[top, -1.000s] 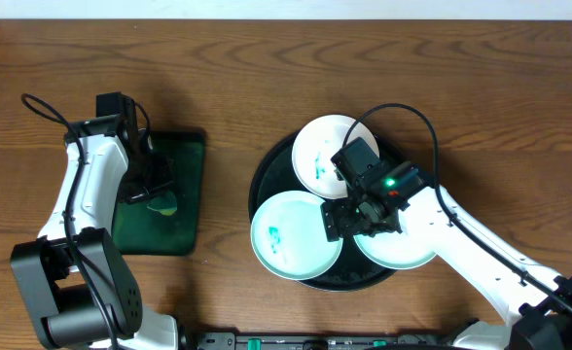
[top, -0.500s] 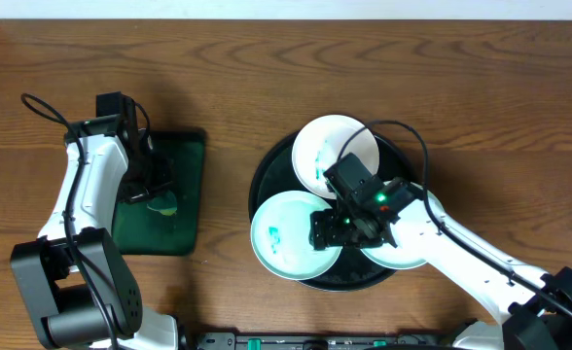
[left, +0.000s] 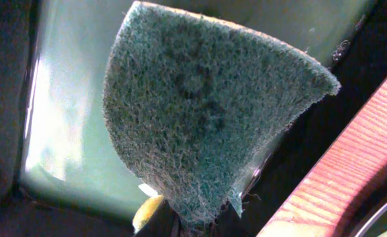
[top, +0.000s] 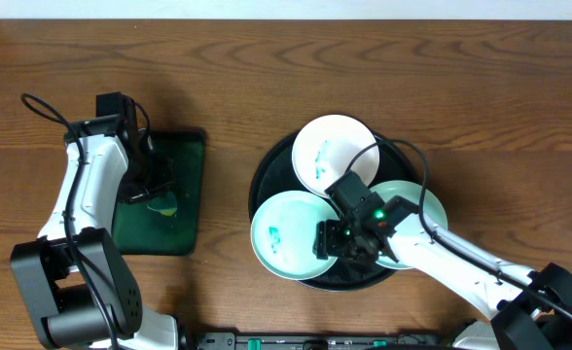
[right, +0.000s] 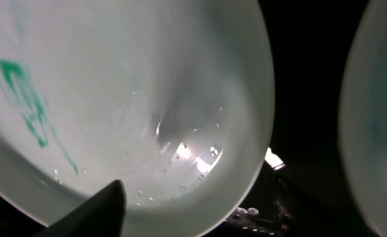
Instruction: Clean dirty plates on tray and stack at the side
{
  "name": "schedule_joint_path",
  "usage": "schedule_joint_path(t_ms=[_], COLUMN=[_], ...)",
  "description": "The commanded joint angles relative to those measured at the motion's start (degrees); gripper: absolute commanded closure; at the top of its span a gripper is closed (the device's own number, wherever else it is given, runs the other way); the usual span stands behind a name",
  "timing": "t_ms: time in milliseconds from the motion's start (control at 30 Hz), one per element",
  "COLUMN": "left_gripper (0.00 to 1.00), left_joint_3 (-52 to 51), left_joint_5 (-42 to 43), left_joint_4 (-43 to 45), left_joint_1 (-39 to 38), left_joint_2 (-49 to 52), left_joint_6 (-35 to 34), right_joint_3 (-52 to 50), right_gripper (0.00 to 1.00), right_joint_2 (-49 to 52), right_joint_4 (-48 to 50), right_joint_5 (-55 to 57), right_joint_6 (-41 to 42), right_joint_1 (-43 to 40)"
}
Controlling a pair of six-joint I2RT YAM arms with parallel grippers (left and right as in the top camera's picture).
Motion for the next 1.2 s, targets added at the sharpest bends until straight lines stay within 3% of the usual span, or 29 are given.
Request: schedule_joint_path(t_ms=[0,100,267,400,800,1067,1167], left_gripper=[0.93,0.93,0.93,0.93,0.93,0.93,0.93], left_joint_3=[1.1,1.1,1.1,1.1,1.1,1.1,1.1], left_joint_5=[1.1,1.1,1.1,1.1,1.1,1.1,1.1], left_joint_4=[-0.1,-0.2,-0.3,-0.4,-1.0,-1.0,-1.0], left_joint_1=[0.1,0.1,0.1,0.1,0.1,0.1,0.1], left_joint_2=[-0.3,-0.3,-0.3,-0.3,-0.3,-0.3,-0.3], left_joint_6=[-0.3,-0.3,-0.3,-0.3,-0.3,-0.3,-0.3], right_joint_3=[-1.1,-1.2,-1.2,-1.3,-5.4,-5.7,-5.7], right_gripper=[0.40,0.52,0.60,0.56,0.68,0.96,0.99], right_joint_2=[0.3,0.3,0.3,0.4,0.4,0.4,0.4], right_joint_4=[1.0,1.2,1.2,1.2,8.3,8.7,8.7], right_joint_5=[0.3,2.5,6.8,10.0,10.5,10.8,10.9], right_joint_6=[3.3,4.3,6.5,8.7,10.6,10.5,10.5], right_joint_1=[0.6,0.6,0.7,0.7,1.0,1.2,1.2])
